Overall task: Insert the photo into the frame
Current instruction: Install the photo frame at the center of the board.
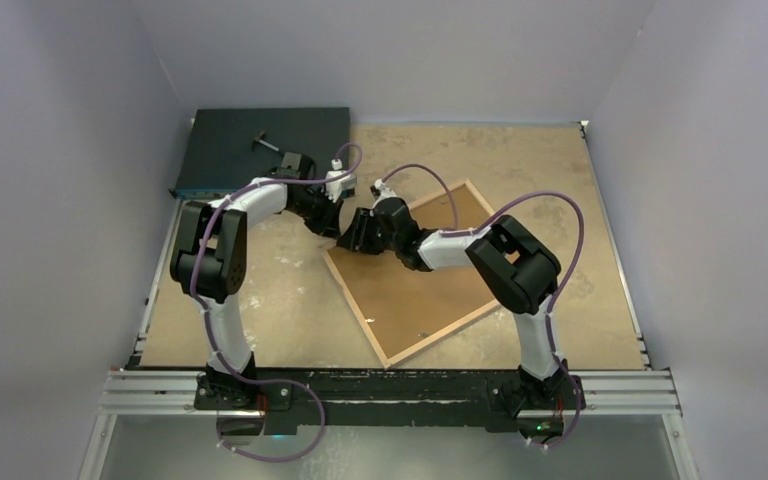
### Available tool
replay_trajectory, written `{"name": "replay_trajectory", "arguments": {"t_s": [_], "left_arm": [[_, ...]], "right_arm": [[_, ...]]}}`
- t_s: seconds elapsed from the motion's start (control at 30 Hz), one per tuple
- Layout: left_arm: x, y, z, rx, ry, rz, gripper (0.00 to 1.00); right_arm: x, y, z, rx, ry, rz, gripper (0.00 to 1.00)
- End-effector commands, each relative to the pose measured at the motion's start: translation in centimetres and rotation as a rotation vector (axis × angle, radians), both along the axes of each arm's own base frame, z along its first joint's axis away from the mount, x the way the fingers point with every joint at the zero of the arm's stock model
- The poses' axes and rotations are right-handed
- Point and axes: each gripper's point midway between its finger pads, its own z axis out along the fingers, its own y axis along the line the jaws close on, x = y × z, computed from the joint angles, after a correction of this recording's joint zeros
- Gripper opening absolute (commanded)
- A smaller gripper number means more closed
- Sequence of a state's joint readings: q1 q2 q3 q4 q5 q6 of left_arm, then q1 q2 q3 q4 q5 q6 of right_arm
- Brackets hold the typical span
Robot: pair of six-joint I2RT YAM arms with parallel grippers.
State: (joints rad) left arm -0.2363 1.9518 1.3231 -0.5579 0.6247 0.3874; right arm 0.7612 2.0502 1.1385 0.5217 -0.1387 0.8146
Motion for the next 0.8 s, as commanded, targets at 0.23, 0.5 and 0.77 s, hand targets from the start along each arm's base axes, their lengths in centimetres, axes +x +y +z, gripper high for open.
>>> {"name": "replay_trajectory", "arguments": {"t_s": [0.23,0.5,0.77], "left_arm": [[-3.8,-0.2,-0.6,-0.008,0.115,-0.047,0.04],[-4.2,-0.1,-0.6,-0.004,0.119,-0.057,0.04],[-4.2,0.4,-0.1,0.014,0.106,-0.059,0.04]], "right_arm": [[2.0,-2.2,-1.0,-0.094,-0.028,-0.156,0.45],[2.7,-2.5,-1.0,-0.131,-0.053,-0.177,0.46],[0.8,-2.1,5.3,-0.047,-0.099,-0.073,0.66]]}}
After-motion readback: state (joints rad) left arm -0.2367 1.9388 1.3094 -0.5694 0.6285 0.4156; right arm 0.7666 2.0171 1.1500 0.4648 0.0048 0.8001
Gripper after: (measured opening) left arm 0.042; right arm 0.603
